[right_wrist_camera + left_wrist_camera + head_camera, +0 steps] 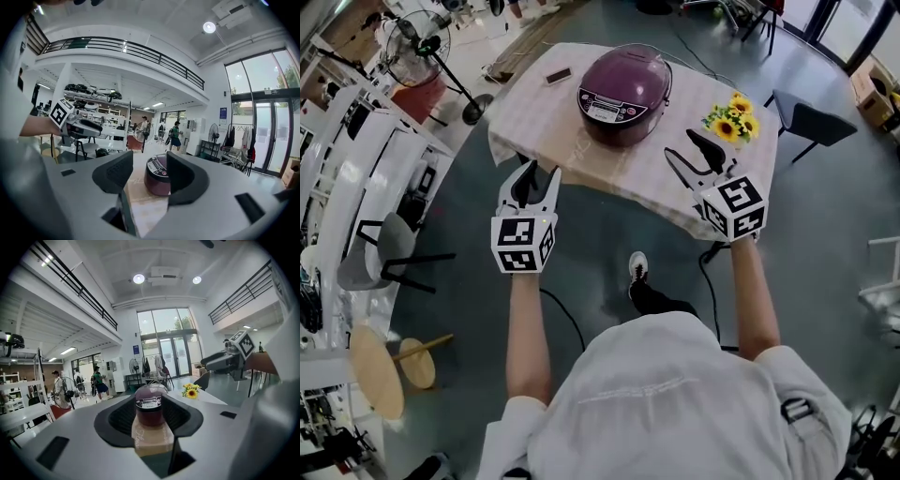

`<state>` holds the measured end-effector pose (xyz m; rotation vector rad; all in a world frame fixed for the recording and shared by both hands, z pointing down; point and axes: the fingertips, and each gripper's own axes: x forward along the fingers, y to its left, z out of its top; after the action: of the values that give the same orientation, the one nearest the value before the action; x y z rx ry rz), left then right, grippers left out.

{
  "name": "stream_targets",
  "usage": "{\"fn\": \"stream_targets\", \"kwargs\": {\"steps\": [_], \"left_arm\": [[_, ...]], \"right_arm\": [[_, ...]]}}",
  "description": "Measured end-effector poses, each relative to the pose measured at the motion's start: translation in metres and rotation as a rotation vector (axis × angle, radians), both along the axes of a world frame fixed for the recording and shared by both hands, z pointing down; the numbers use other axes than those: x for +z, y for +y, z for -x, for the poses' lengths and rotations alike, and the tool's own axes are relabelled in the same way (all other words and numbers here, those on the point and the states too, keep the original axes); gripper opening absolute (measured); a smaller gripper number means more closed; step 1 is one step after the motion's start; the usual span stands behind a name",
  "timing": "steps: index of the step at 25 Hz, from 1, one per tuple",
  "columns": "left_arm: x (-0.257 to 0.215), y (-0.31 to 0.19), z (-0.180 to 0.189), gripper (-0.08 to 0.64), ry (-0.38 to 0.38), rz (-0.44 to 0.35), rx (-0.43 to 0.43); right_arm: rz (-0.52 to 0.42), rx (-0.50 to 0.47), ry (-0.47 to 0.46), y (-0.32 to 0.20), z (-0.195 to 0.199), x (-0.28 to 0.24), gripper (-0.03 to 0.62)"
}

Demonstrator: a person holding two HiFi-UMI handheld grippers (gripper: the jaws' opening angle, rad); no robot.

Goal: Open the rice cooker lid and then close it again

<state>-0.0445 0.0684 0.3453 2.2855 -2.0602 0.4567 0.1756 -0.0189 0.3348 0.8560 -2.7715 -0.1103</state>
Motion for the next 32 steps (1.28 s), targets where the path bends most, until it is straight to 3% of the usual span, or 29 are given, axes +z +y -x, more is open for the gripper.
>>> {"fn": "stream_targets", "kwargs": {"steps": [3,5,10,13,24,32], "left_arm": [[0.000,-0.025,0.004,0.186,0.035,0.004,0.013],[0.004,-0.041,0.011,0.208,0.077,0.015,0.001],[0.015,-0.086,0.029,0.247,0.084,0.038,-0.023],[0.015,-0.115,0.034,0.247,0.114,0.007,-0.009],[0.006,-0.181,0.046,0.247,0.202,-0.067,0.113],[0.035,-0.210,0.091,0.245,0.216,0.011,0.172]], "right_arm": [[0.015,0.009,0.008,-0.025,0.005,0.003,0.264],[0.030,0.014,0.025,-0.040,0.010,0.008,0.325],[0.055,0.011,0.066,-0.080,0.020,0.022,0.327],[0.067,-0.004,0.086,-0.102,0.030,0.027,0.327],[0.109,-0.069,0.123,-0.149,0.084,0.041,0.327],[0.156,-0.039,0.185,-0.152,0.127,0.061,0.327]]}}
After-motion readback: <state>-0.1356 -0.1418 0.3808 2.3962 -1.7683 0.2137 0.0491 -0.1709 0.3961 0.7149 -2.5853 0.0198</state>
